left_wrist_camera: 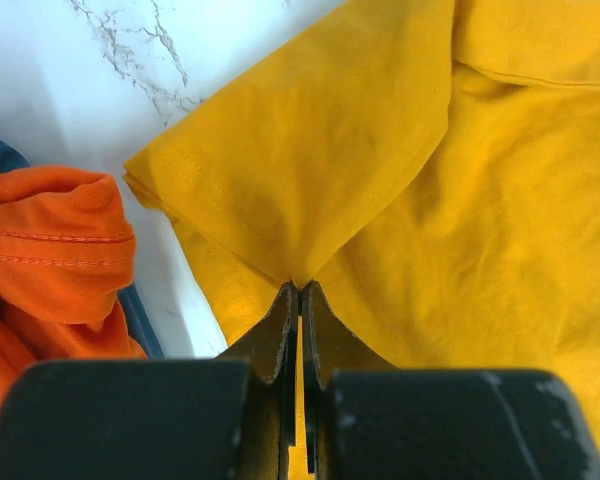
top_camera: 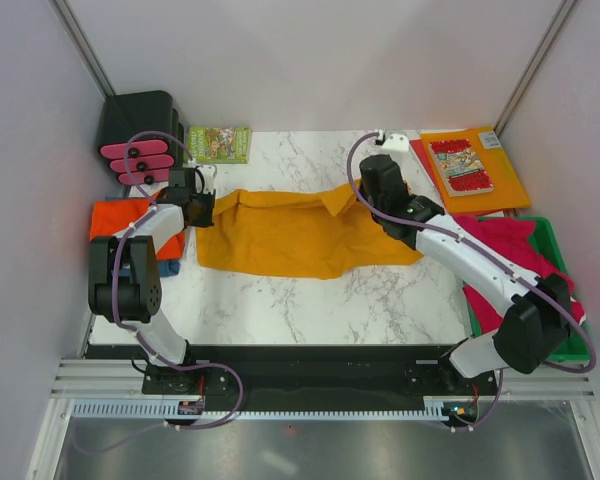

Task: Fold and stack the t-shirts
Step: Flatten out the tshirt

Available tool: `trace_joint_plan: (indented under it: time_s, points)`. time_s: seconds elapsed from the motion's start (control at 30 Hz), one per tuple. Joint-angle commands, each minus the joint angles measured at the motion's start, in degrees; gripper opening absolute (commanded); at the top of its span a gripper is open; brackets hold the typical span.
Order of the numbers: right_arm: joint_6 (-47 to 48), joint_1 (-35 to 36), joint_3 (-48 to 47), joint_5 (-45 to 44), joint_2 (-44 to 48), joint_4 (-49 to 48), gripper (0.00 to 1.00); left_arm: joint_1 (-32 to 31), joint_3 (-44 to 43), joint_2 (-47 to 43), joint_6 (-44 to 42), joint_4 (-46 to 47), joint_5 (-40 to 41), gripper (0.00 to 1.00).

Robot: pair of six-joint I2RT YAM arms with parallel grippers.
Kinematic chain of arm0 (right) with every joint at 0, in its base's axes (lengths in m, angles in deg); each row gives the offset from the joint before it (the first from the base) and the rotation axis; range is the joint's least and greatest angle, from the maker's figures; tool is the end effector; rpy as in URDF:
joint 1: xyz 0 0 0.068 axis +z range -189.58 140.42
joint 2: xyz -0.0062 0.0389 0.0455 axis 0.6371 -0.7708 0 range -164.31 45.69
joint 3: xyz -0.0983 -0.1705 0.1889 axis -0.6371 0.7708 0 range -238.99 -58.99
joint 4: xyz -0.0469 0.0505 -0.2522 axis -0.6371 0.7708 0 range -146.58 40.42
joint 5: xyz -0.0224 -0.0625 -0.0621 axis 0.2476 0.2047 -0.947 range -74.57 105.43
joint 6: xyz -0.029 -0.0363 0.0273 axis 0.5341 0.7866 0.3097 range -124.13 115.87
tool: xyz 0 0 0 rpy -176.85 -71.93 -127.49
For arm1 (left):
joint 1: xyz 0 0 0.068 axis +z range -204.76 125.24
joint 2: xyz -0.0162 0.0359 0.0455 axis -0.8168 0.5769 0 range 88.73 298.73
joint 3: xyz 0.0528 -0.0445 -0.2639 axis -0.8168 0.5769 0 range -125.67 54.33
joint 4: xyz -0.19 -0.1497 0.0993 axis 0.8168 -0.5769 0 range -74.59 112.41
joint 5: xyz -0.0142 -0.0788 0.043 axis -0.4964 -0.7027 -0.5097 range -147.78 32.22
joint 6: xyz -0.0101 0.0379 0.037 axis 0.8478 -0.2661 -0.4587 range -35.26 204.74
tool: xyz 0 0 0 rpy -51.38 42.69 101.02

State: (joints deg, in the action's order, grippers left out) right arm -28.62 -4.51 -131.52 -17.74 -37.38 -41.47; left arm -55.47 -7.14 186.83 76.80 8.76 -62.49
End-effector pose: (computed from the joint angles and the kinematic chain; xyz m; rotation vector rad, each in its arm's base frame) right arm 0.2842 0.1757 0.3449 0.1803 1.9345 0.1030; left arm 0.3595 -0.0073 0.1926 0.2204 2.4348 -0.0446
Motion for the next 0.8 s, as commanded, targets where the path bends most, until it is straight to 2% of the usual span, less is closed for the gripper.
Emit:
trace_joint_plan:
  time_s: [0.0, 0.1, 0.3, 0.57, 0.67, 0.7, 0.77]
  points:
    - [-4.33, -2.71, 7.14, 3.37, -3.24, 4.48, 0.0, 0.27, -0.05, -3.88, 0.74, -0.15, -1.09, 0.02]
    - [-3.64, -4.48, 6.27, 3.46, -1.58, 4.57, 0.0, 0.27, -1.97, -4.85, 0.21, -1.46, -1.35, 0.02]
    - [0.49, -7.47, -1.29, 4.16, -0.51, 6.86, 0.0, 0.27, -4.35, -6.52, 0.38, -3.49, -1.79, 0.02]
    - [0.58, -7.56, 0.29, 3.73, 1.5, 7.56, 0.0, 0.27, -4.88, -9.85, 0.65, -3.66, -0.49, 0.02]
    - [1.99, -10.01, -4.62, 3.81, 4.31, 9.14, 0.0, 2.9, -9.88, -13.81, 1.44, -6.46, -3.53, 0.02]
    - [3.3, -11.33, -6.72, 3.9, 5.71, 10.71, 0.0, 3.43, -14.07, -15.91, 2.22, -8.83, -4.33, 0.02]
    - [5.15, -11.69, -14.71, 2.85, 6.6, 12.82, 0.0, 4.75, -18.57, -18.11, 2.67, -11.47, -6.0, 0.02]
